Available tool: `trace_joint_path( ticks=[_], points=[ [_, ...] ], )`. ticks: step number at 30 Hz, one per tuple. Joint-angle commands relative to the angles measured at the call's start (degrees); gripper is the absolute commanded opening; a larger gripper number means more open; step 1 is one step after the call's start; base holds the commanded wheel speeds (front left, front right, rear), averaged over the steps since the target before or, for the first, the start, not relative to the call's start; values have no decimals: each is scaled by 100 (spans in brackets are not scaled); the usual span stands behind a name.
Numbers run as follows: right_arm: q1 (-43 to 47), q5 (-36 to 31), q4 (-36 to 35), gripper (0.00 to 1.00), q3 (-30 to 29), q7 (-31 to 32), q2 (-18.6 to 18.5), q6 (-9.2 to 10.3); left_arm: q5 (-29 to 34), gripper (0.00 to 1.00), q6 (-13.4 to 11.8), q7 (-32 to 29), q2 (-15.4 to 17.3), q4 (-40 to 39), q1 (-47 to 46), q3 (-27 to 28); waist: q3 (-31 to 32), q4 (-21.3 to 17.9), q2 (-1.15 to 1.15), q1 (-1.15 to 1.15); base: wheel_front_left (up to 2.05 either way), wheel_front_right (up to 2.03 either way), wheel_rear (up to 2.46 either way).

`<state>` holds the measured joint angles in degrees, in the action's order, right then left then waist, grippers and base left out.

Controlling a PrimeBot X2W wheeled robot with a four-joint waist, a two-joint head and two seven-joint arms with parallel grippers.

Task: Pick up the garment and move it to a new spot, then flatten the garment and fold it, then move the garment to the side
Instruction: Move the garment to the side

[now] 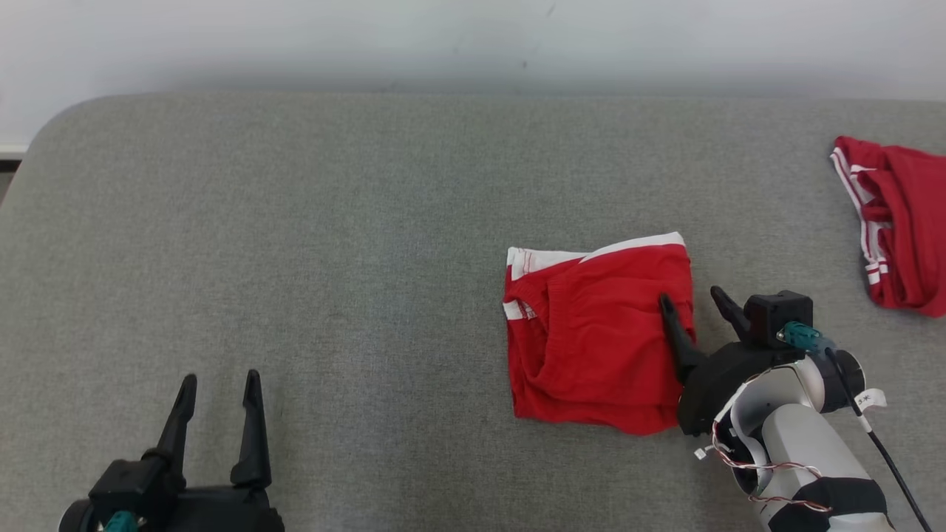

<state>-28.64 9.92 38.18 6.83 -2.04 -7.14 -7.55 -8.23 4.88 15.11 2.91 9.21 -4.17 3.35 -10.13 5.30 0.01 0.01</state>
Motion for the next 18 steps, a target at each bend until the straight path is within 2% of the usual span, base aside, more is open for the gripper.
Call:
trace_joint_path(
  ticks=[1,11,12,13,14,18],
  points=[
    [-52,5,50,100,-2,-34,0,16,-39,100,-16,1,0,-3,-76,-1,-100,73,-1,-1,0,0,0],
    [-188,110,1208,100,98,-281,221,16,-10,100,-5,1,0,108,-222,30,-196,94,-1,-1,0,0,0],
    [-174,138,1293,79,132,-288,241,16,-14,100,-9,1,0,109,-213,47,-192,77,-1,-1,0,0,0],
    [-169,218,1340,46,152,-330,267,16,-20,100,-10,1,-1,111,-208,57,-192,65,-1,-1,0,0,0],
    [-166,296,1382,0,187,-346,290,16,-32,100,-15,1,0,115,-202,69,-186,47,-1,-1,0,0,0],
    [-341,370,1446,0,359,-461,146,18,-63,100,-11,1,-1,129,-186,10,-200,-35,-1,-1,0,0,0]
  ],
)
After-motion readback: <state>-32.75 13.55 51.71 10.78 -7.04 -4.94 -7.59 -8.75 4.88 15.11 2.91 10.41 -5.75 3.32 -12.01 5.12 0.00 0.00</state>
